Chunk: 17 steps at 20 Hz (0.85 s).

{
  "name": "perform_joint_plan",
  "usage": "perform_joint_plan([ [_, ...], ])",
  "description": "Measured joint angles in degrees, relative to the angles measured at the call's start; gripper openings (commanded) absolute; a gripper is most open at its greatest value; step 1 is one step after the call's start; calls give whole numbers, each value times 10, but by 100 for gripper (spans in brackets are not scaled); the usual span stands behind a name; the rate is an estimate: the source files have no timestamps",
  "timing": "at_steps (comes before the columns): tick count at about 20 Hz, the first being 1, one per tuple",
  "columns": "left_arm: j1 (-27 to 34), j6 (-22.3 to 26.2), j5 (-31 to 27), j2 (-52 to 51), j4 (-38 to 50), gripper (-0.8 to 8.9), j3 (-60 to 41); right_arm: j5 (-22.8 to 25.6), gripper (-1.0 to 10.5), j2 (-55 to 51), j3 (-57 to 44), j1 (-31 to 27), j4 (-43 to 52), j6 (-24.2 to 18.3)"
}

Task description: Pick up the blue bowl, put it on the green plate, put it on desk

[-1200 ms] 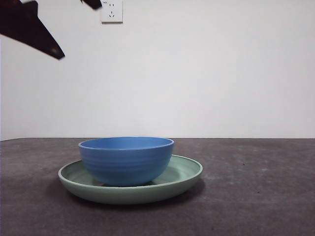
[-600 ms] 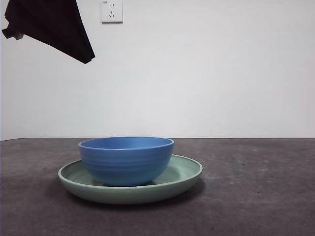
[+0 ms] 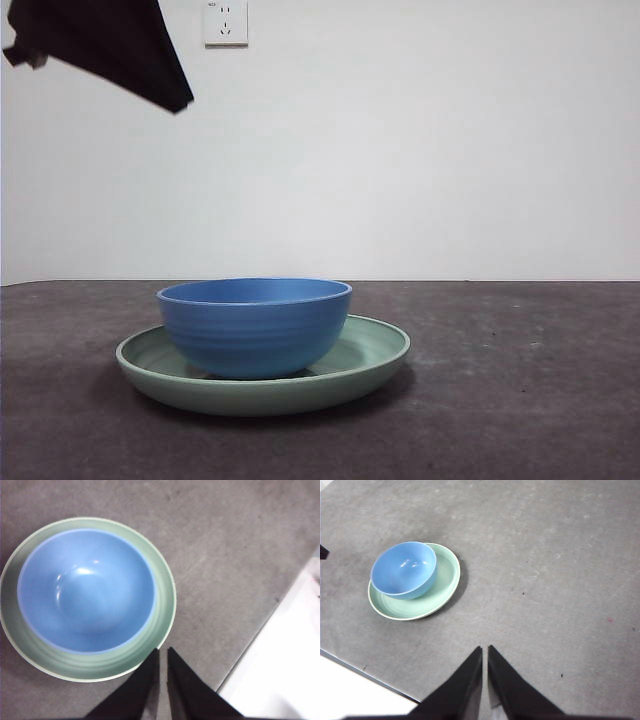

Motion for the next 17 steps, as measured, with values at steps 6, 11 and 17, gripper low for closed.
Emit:
perform_joint_plan([
  [6, 31, 13, 0, -89, 14, 25, -21, 0, 13, 0, 0, 0, 0, 0],
  [11, 182, 51, -1, -258, 162, 25, -190, 0, 13, 0, 0, 0, 0, 0],
  [17, 313, 30, -108, -494, 311, 25, -433, 0, 13, 0, 0, 0, 0, 0],
])
